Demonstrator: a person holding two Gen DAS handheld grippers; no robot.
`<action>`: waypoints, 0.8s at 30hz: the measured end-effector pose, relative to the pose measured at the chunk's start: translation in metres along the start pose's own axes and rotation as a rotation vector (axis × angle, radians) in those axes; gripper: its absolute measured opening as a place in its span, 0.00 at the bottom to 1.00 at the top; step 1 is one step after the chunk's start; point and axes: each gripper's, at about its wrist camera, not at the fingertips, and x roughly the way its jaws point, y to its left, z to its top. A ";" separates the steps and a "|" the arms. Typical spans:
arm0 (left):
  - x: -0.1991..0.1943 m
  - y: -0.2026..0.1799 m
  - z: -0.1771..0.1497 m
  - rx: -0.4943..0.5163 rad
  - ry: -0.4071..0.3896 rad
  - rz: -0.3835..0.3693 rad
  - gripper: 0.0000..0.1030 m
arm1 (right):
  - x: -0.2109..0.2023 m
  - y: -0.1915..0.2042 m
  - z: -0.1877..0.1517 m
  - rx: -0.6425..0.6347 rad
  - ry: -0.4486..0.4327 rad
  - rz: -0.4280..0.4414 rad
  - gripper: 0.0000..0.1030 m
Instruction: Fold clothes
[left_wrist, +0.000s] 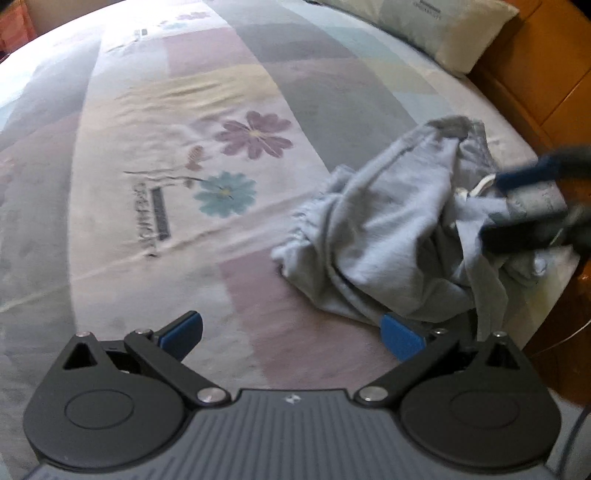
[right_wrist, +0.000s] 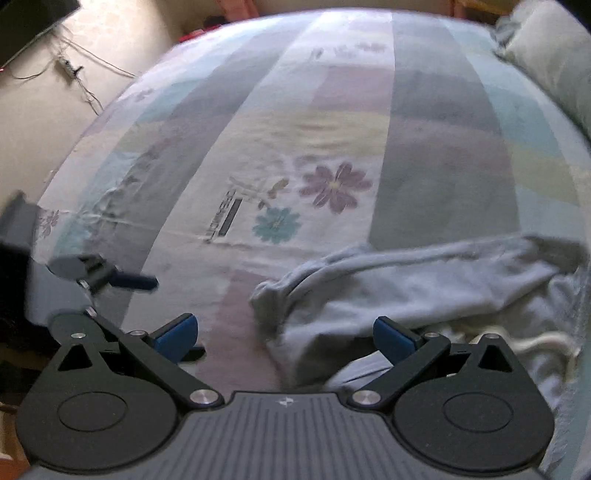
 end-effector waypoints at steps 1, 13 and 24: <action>-0.004 0.006 0.003 0.008 0.001 0.002 0.99 | 0.007 0.004 -0.001 0.032 0.016 -0.012 1.00; 0.007 0.023 0.039 0.155 0.034 0.092 0.98 | 0.074 -0.005 -0.017 0.292 0.020 -0.117 1.00; 0.045 0.014 0.018 0.074 0.127 0.090 0.98 | 0.109 -0.047 -0.011 0.354 0.084 -0.020 1.00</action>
